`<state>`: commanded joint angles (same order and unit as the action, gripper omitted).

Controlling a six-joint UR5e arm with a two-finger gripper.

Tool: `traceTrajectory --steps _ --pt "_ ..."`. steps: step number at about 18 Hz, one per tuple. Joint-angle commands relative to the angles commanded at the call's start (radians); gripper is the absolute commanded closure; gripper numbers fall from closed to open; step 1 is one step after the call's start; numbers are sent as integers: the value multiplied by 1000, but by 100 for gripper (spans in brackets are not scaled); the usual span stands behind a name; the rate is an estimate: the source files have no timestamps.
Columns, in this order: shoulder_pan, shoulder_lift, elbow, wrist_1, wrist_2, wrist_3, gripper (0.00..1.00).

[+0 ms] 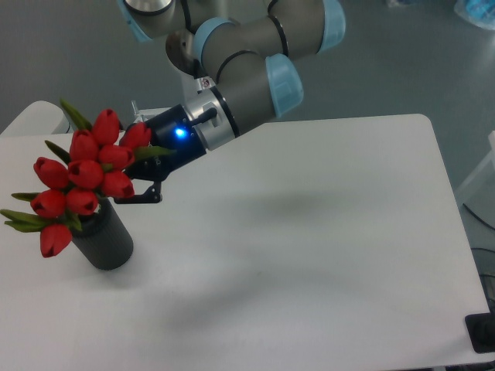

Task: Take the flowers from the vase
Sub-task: 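Lift the gripped tulips upward out of the black vase, then carry the tulip bunch away from the vase over the table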

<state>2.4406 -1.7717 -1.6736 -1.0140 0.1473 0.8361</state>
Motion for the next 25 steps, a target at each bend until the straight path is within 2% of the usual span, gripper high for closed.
traceTrajectory --steps 6,10,12,14,16,20,23,25 --pt "18 -5 18 0 8 6 89" --pt "18 -63 112 6 34 8 90" --pt "20 -98 168 11 125 11 90" --pt "20 -113 219 11 289 15 90" --pt "20 -126 245 9 400 29 90" --pt "32 -136 242 8 487 83 90" --pt "46 -158 212 -2 650 194 90" --pt "49 -163 186 -5 734 222 90"
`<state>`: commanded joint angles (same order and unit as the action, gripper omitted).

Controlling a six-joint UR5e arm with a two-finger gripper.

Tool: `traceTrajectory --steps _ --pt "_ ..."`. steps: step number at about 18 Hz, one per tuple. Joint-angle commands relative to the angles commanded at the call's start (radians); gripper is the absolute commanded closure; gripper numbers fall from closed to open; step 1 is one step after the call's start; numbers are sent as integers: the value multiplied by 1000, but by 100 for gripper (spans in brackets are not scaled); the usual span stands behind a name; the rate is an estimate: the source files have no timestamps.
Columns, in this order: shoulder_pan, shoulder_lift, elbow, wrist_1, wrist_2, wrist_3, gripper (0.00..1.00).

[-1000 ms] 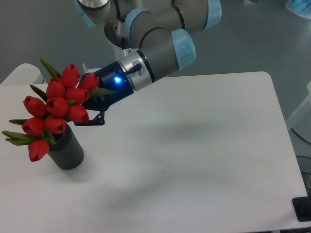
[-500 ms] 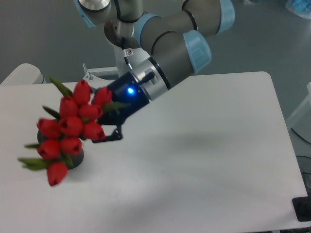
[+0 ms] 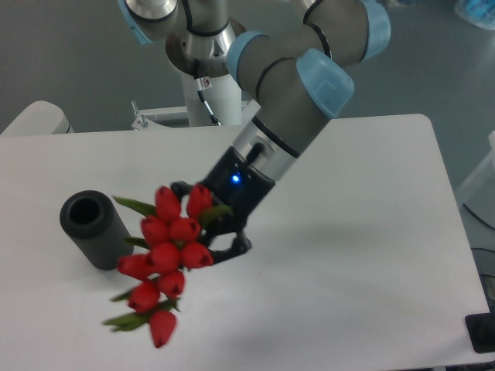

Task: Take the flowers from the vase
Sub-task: 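Carry the tulip bunch away from the vase over the table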

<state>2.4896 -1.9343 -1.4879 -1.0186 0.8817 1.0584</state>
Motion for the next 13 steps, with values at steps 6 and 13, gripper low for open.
traceTrajectory --steps 6,13 --pt "21 -32 3 -2 100 8 90" --pt "66 -107 89 -118 229 119 89"
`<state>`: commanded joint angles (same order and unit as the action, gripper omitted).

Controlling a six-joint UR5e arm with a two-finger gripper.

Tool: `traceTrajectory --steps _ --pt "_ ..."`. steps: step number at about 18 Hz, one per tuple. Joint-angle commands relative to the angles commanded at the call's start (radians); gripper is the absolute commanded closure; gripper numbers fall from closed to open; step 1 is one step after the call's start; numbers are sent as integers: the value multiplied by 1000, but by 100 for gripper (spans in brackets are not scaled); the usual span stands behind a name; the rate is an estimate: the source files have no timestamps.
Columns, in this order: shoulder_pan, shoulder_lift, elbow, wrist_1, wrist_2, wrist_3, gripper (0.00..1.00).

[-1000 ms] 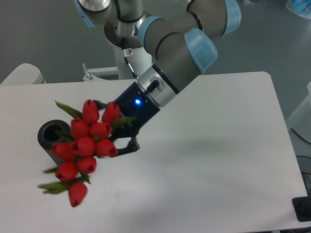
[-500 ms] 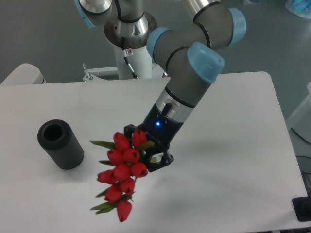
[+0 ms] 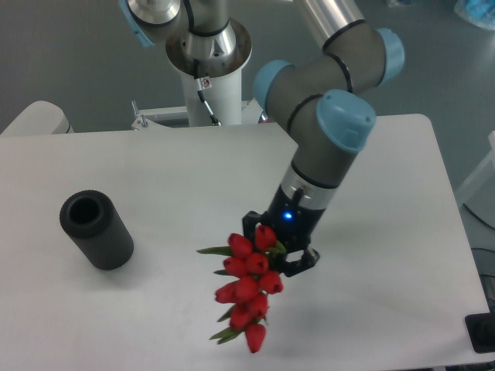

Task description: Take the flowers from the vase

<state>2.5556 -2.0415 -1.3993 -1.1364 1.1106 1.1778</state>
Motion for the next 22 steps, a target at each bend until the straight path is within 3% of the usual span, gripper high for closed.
traceTrajectory --steps 2,6,15,22 --pt "0 -15 38 -52 26 26 90" --pt "-3 -35 63 -109 208 172 91" --pt "-46 -65 100 -128 437 287 91" --pt "-48 -77 111 -141 442 287 91"
